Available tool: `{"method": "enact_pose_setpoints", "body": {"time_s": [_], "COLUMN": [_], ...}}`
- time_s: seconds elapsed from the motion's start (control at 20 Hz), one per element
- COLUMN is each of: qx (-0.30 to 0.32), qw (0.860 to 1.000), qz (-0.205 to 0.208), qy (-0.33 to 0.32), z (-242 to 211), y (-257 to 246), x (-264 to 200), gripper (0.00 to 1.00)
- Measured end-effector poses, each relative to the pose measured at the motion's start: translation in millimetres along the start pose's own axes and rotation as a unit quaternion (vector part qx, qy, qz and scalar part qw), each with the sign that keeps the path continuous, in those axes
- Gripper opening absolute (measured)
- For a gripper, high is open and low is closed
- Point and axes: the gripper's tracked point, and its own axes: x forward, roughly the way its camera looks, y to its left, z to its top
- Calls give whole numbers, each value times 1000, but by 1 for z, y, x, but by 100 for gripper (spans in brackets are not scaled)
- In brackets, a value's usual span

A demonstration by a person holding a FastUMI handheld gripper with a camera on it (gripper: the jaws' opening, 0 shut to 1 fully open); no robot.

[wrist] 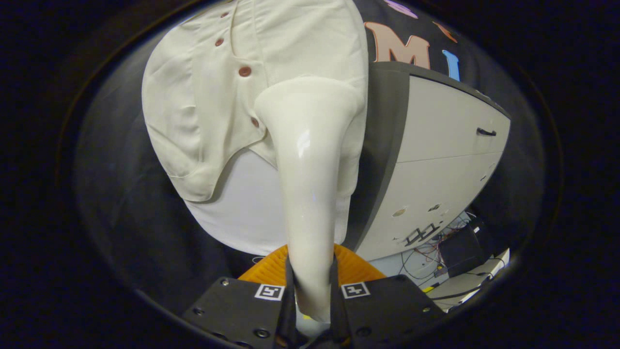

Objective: Iron the clothes twice with a garment steamer, once on the left side and once on the right side.

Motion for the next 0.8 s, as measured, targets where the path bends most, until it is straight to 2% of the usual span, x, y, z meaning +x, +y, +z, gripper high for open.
{"method": "enact_pose_setpoints", "body": {"time_s": [0.55, 0.8], "qx": [-1, 7], "qw": [1000, 1000], "qz": [-4, 19], "qy": [-1, -22], "z": [-30, -31], "y": [5, 6], "x": [-71, -107], "gripper": [29, 28]}}
